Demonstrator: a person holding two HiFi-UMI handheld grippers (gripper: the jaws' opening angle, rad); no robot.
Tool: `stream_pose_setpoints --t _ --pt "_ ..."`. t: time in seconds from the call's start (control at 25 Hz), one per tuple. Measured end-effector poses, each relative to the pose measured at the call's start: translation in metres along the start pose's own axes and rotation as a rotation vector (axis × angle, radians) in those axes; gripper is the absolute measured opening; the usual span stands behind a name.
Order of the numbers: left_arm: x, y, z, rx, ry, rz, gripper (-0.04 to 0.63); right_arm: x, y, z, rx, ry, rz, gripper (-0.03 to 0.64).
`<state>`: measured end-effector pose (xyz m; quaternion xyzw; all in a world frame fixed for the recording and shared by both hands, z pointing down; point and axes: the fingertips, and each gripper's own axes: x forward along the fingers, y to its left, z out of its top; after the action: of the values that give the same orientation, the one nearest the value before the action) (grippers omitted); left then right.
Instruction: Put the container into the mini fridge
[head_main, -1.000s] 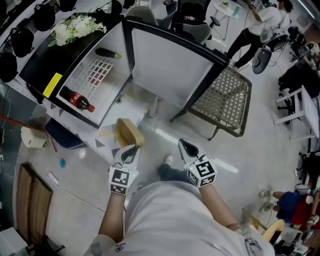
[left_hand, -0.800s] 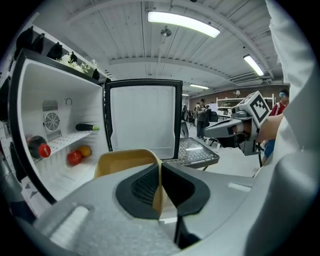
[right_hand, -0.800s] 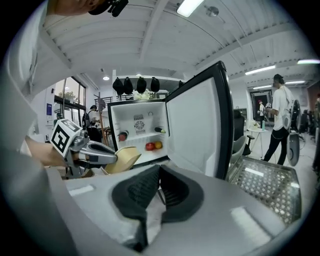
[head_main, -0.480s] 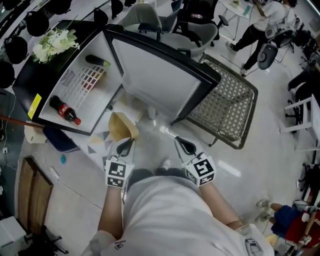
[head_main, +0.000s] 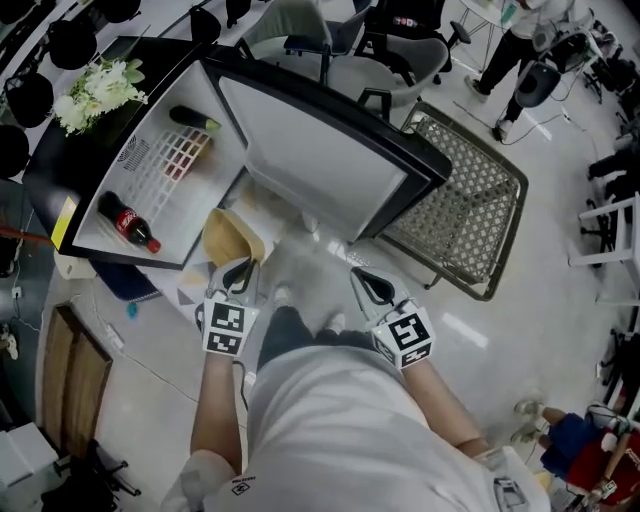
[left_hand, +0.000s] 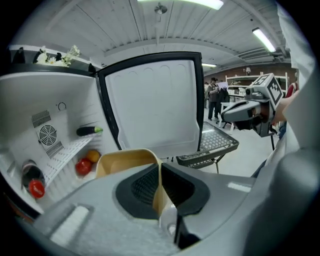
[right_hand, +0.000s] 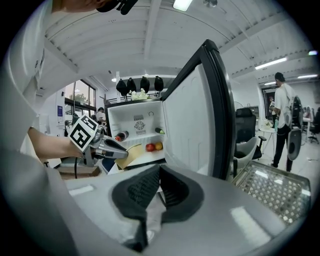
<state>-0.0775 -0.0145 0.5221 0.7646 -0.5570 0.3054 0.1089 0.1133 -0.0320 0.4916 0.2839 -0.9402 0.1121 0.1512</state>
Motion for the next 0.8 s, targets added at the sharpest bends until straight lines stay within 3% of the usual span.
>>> stream_pose_setpoints --t 0.32,0.8 --pt "0.038 0.035 -0.015 0.182 0.134 -0.022 0.026 0.028 -0.010 0.002 0.014 0.038 -0.049 0.003" --pt "0.102 0.094 -0.047 0.366 0.254 -0.111 0.026 0.068 -0.017 0.019 0.042 0.064 -0.181 0.003"
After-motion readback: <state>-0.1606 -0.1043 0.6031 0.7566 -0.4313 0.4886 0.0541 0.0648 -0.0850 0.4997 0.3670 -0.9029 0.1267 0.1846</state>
